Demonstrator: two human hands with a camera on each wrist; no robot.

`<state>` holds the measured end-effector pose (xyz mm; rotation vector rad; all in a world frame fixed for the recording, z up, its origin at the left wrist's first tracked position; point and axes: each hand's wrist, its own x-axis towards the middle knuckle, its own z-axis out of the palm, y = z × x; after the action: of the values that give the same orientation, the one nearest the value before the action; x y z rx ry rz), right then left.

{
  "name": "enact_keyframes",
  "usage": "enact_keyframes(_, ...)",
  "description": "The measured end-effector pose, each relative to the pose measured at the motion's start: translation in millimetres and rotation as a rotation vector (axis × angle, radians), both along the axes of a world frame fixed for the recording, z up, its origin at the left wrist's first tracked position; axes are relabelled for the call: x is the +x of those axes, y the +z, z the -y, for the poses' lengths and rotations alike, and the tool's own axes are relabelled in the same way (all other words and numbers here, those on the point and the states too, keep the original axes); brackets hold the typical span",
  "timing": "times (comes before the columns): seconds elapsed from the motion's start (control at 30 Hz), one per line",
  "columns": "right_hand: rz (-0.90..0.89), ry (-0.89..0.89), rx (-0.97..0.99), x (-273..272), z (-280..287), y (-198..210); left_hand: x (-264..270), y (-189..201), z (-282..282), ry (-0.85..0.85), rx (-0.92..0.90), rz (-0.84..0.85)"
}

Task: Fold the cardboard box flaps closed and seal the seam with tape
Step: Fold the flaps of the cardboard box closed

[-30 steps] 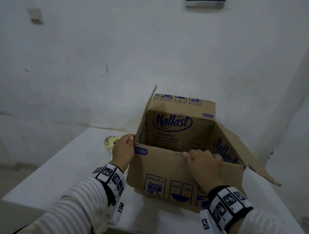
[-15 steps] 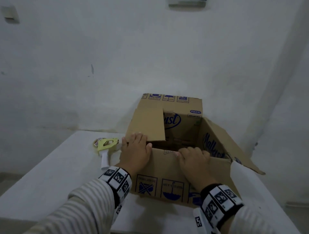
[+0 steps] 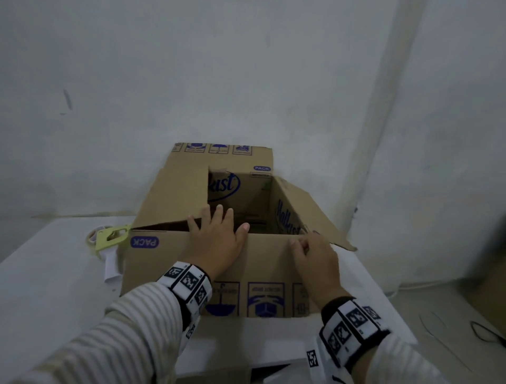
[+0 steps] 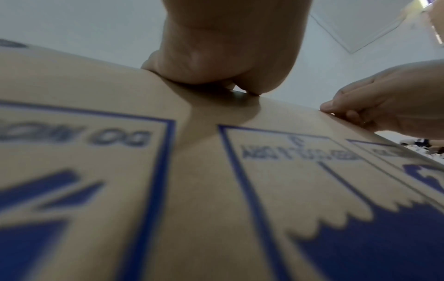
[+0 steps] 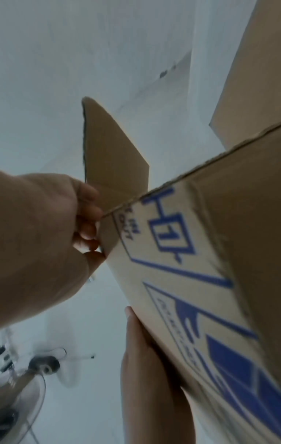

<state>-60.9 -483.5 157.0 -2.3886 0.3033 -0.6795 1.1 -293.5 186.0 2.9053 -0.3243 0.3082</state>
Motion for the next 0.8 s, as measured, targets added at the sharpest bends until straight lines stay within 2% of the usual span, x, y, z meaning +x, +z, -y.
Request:
enact_keyframes(0.1, -0.218, 0.011, 0.295, -3, 16, 5, -3, 1, 18, -0.023, 0.025, -0.012)
enact_keyframes(0.17, -0.288, 0.035, 0.368, -3, 19, 8, -3, 0, 28, -0.019, 0.029, -0.012)
enact_keyframes(0.27, -0.252, 0.052, 0.372, 2, 20, 12, -2, -1, 31, -0.006, 0.019, 0.007)
enact_keyframes(0.33, -0.201, 0.035, 0.285, 7, 19, 14, -3, -2, 29, -0.004, 0.014, 0.021)
enact_keyframes(0.43, -0.167, 0.059, 0.047, 11, 13, 14, -4, -5, 27, -0.015, -0.039, 0.061)
enact_keyframes(0.57, -0.145, 0.236, -0.189, 8, -1, 21, -10, -8, 12, -0.073, -0.273, 0.182)
enact_keyframes(0.67, -0.200, 0.310, -0.433, 0, -14, 30, -19, -11, -8, 0.009, -0.337, 0.309)
enact_keyframes(0.73, -0.219, 0.306, -0.529, -5, -24, 33, -23, -11, -25, 0.060, -0.341, 0.317)
enact_keyframes(0.8, -0.212, 0.314, -0.546, -6, -34, 31, -25, -12, -42, 0.092, -0.332, 0.270)
